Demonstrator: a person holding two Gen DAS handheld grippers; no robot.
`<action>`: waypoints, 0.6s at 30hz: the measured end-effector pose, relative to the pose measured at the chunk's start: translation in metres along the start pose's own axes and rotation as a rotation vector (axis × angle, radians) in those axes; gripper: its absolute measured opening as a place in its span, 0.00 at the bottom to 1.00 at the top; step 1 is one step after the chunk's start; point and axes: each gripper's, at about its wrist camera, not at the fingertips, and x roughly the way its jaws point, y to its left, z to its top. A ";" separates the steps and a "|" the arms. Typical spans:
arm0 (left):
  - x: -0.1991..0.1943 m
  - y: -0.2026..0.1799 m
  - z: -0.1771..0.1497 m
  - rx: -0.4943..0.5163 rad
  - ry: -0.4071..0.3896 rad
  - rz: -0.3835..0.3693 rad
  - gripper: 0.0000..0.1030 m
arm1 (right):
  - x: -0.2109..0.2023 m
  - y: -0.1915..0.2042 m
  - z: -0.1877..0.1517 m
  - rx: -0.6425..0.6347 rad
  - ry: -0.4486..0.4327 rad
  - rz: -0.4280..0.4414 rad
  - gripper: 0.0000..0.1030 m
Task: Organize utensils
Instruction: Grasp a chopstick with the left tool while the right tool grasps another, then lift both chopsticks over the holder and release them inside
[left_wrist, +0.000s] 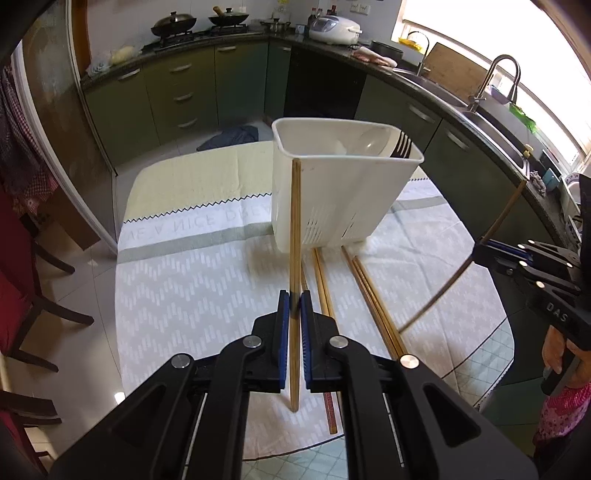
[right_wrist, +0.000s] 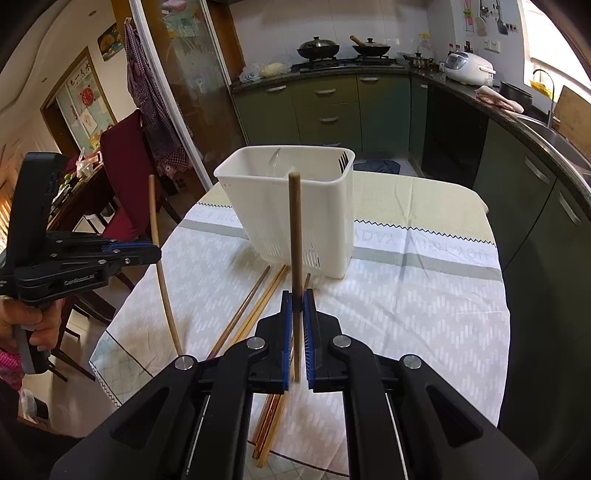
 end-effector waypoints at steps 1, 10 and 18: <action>-0.001 -0.001 -0.002 0.001 -0.004 0.000 0.06 | 0.001 0.001 0.000 -0.002 -0.001 -0.002 0.07; -0.012 -0.002 -0.001 0.014 -0.045 -0.004 0.06 | -0.005 0.003 0.000 -0.010 -0.005 -0.003 0.07; -0.026 -0.005 0.006 0.037 -0.081 -0.011 0.06 | -0.017 0.007 0.011 -0.028 -0.026 0.001 0.07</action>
